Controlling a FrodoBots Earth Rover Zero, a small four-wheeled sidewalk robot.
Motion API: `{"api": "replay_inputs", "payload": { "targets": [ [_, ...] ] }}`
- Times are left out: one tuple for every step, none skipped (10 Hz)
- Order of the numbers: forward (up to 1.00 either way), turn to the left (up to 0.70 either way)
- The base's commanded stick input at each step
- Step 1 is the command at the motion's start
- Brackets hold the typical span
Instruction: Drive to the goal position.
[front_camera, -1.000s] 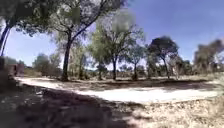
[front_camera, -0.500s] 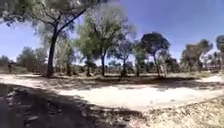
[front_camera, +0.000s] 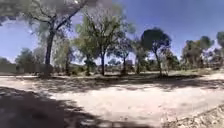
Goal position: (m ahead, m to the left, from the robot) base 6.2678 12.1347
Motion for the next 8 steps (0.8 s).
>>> {"api": "replay_inputs", "payload": {
  "targets": [
    [0.85,0.0],
    [0.85,0.0],
    [0.85,0.0],
    [0.85,0.0],
    [0.85,0.0],
    [0.85,0.0],
    [0.85,0.0],
    [0.85,0.0]
  ]
}}
